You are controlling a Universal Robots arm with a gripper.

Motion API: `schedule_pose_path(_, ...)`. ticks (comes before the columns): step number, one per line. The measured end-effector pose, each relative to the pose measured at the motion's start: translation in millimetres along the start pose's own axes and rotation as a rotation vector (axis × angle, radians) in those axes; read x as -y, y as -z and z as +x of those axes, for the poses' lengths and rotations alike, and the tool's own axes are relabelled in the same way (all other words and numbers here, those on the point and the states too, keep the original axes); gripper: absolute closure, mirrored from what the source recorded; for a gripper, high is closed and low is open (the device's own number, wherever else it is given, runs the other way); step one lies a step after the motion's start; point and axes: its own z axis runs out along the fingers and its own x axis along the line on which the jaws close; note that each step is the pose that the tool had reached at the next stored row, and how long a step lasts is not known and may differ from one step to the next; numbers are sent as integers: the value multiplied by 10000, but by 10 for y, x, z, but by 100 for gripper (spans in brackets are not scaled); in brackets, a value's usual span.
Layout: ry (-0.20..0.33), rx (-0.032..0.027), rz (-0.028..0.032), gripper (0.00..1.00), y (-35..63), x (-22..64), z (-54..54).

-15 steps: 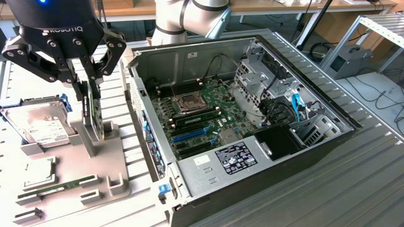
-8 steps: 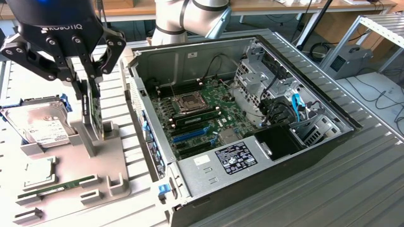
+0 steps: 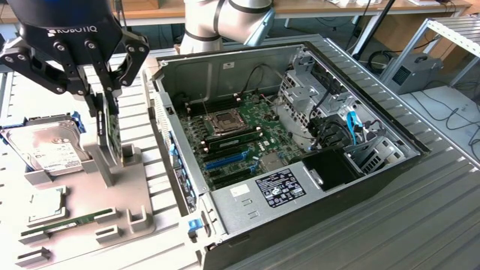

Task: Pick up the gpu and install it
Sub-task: 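Pick up the gpu and move the gpu toward the slot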

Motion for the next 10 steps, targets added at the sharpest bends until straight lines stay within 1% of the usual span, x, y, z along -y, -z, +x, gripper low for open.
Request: schedule_pose_path(10,0,0,-1,74,31,0,-1)
